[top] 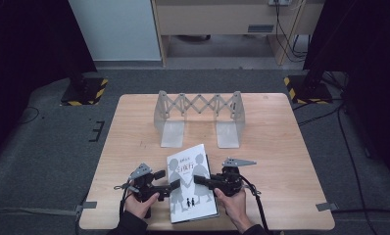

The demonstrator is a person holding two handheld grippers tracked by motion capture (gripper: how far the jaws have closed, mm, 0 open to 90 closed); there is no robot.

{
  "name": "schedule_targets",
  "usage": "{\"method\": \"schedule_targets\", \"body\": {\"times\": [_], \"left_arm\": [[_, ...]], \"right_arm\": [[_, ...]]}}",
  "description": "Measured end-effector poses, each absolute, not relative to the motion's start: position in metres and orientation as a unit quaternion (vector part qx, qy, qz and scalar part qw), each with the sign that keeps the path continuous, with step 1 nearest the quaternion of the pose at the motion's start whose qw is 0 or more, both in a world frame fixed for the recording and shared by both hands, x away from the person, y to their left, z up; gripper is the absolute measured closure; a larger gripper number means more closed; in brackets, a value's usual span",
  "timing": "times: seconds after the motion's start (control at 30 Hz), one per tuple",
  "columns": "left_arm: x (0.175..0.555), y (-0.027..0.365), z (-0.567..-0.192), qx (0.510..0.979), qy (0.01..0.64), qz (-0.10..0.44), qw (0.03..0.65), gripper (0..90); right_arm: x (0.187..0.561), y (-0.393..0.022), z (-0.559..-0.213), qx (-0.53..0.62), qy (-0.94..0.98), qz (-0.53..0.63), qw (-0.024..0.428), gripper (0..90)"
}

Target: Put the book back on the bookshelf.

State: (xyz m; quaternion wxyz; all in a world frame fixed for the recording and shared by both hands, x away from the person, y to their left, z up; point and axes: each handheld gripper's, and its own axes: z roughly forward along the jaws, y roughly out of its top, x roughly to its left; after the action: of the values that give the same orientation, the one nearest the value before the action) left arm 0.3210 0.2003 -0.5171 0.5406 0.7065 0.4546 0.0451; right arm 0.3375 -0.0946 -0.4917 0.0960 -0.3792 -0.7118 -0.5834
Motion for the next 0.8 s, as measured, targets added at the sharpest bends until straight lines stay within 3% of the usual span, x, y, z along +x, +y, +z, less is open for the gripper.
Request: {"method": "schedule_targets", "body": {"times": [0.13, 0.63, 0.8], "left_arm": [[0.322, 0.197, -0.52, 0.703, 0.443, 0.018, 0.556, 0.0], [0.324, 0.193, -0.531, 0.679, 0.44, -0.05, 0.586, 0.0], [0.323, 0.192, -0.53, 0.685, 0.444, -0.041, 0.576, 0.0]], "right_arm": [[0.336, -0.098, -0.485, -0.36, -0.705, -0.604, 0.093, 78.0], [0.338, -0.108, -0.487, -0.322, -0.705, -0.623, 0.103, 78.1], [0.341, -0.108, -0.488, -0.324, -0.712, -0.614, 0.111, 77.9]]}}
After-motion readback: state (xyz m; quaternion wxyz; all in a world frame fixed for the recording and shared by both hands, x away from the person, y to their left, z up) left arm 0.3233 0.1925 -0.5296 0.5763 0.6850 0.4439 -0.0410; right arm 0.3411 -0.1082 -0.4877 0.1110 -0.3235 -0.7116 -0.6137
